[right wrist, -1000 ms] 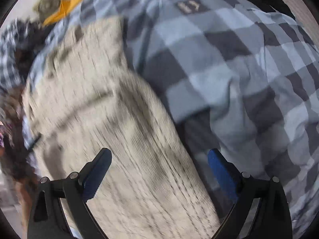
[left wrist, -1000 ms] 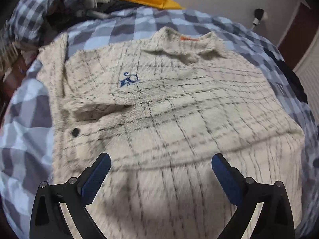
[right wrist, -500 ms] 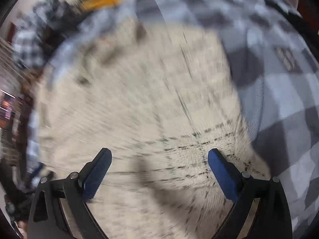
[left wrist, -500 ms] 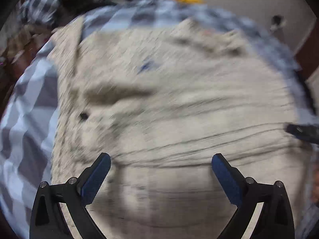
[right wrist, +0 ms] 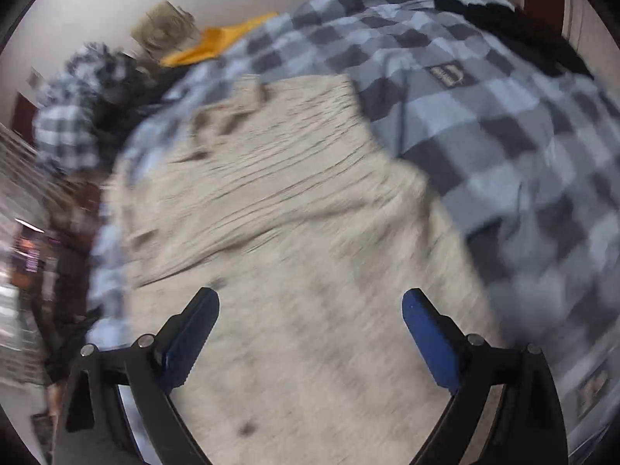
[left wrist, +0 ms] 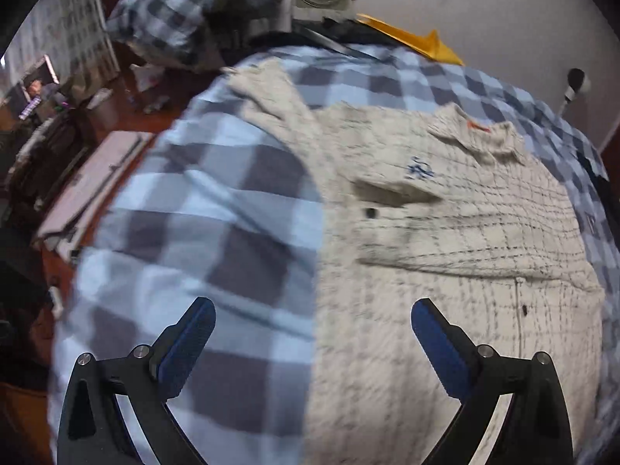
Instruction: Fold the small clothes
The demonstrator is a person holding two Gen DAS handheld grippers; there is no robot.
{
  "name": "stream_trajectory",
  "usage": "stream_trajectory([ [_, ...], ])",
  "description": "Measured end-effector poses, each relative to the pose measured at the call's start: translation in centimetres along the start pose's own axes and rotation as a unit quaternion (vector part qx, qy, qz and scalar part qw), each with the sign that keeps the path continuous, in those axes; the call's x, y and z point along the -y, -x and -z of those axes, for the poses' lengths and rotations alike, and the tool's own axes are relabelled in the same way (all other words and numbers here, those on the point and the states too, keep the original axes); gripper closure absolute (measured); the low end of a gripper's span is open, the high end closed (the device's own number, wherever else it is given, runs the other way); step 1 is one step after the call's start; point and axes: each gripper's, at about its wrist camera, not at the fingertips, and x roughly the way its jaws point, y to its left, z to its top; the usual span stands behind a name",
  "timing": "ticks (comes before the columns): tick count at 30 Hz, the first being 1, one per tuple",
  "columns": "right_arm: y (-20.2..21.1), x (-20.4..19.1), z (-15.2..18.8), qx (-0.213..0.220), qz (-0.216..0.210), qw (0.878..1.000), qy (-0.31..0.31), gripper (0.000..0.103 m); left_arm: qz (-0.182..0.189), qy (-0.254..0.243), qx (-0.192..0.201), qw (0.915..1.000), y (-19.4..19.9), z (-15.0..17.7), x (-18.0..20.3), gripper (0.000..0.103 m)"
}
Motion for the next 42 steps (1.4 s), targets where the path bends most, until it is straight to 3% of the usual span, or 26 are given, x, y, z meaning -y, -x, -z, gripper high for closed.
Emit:
stream_trajectory([
  [4, -1.3, -2.6, 2.2, 0.009, -0.009, 1.000, 0.023, 0.009, -0.030, -0.006, 0.008, 0.9995, 2.1, -0.6, -1.4, 0.001],
  [8, -4.0, -3.5, 2.5, 0.017, -0.023, 0.999, 0.040, 0.009, -0.048, -0.014, 0.007, 0.9987, 1.5, -3.1, -1.4, 0.001],
  [11, -6.1, -3.4, 1.8, 0.003, -0.020, 0.998, 0.052, 0.009, -0.045, 0.008, -0.004, 0.9990, -1.1, -6.2, -1.2, 0.001],
  [14, -6.6, -2.8, 1.0, -0.011, -0.046, 0.998, 0.051, 0.009, -0.017, 0.063, -0.024, 0.9976, -4.6, -9.3, -1.5, 0.001],
  [16, -6.5, -2.4, 1.1, -0.006, -0.039, 0.998, 0.050, 0.009, 0.000, 0.116, -0.032, 0.9928, -7.9, -11.7, -2.2, 0.001],
  [20, -7.7, -1.8, 0.8, -0.020, -0.047, 0.998, 0.035, 0.009, 0.004, 0.161, -0.041, 0.9862, -13.6, -15.4, -2.8, 0.001],
  [24, -8.5, -1.9, 0.9, -0.024, -0.035, 0.998, 0.046, 0.009, -0.020, 0.140, -0.033, 0.9895, -17.6, -17.9, -1.6, 0.001],
  [29, -8.7, -1.7, 1.0, -0.026, -0.030, 0.998, 0.045, 0.009, -0.081, 0.064, -0.037, 0.9939, -20.9, -18.4, 0.2, 0.003],
  [30, -8.6, -1.6, 1.0, -0.023, -0.028, 0.998, 0.044, 0.009, -0.086, 0.055, -0.030, 0.9943, -20.9, -18.4, 0.3, 0.017],
  [31, -8.5, -1.6, 1.0, -0.020, -0.027, 0.998, 0.043, 0.009, -0.091, 0.044, -0.018, 0.9947, -20.6, -18.2, 0.3, 0.050],
  [34, -8.0, -1.5, 1.0, -0.009, -0.024, 0.999, 0.043, 0.009, -0.065, 0.060, -0.009, 0.9960, -19.5, -18.0, -0.8, 0.085],
  [38, -8.0, -2.0, 1.2, -0.007, -0.014, 0.998, 0.056, 0.009, -0.033, 0.086, 0.036, 0.9951, -16.1, -17.7, -2.6, 0.095],
  [42, -7.5, -2.3, 1.3, 0.000, -0.012, 0.998, 0.067, 0.009, -0.010, 0.171, 0.074, 0.9824, -12.2, -15.6, -6.9, 0.098],
])
